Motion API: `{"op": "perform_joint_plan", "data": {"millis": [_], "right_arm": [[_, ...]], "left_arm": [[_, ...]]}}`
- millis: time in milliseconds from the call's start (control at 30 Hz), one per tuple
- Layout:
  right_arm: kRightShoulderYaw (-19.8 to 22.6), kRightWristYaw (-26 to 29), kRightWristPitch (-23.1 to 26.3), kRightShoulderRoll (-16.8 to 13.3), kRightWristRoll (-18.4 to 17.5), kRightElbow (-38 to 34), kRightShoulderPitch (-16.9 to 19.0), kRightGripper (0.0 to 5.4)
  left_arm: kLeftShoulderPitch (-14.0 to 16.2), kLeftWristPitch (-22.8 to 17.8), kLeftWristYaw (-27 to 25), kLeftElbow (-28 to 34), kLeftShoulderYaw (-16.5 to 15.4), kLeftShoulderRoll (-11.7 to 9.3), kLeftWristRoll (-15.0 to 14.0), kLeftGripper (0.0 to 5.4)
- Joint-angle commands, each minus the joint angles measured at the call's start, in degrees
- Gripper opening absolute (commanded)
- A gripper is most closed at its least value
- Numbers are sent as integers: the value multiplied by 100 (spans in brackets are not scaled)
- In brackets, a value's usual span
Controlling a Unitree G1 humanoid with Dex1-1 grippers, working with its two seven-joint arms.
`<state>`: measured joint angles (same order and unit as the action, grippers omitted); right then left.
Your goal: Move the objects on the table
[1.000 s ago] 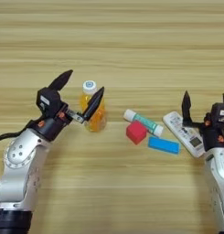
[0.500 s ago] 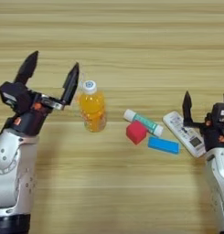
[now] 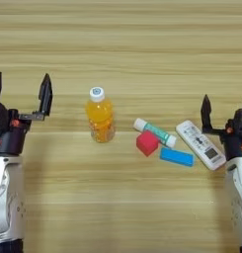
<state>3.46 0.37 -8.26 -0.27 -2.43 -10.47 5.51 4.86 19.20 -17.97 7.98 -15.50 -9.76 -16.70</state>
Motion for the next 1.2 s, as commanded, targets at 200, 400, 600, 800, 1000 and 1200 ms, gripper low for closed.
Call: {"op": "perform_joint_plan", "data": {"millis": [200, 400, 600, 800, 1000, 1200], "right_arm": [[172, 310, -438, -177, -266, 251, -168, 540], [226, 439, -758, -272, -293, 577, -273, 540], [263, 523, -912, -302, -333, 693, -295, 540], [295, 639, -1064, -354, -406, 759, -271, 540], [313, 803, -1219, -413, -534, 866, -286, 540], [335, 838, -1246, -446, -578, 997, -361, 540]], "left_arm": [[85, 59, 289, -673, 89, 33, 476, 538], [-70, 268, 462, -1357, 100, 37, 655, 538], [-195, 481, 604, -1722, 119, 7, 733, 538], [-237, 542, 693, -1813, 136, 53, 750, 538], [-323, 627, 1010, -1954, 114, 47, 984, 538], [-358, 688, 1247, -2050, 172, 38, 1206, 538]]}}
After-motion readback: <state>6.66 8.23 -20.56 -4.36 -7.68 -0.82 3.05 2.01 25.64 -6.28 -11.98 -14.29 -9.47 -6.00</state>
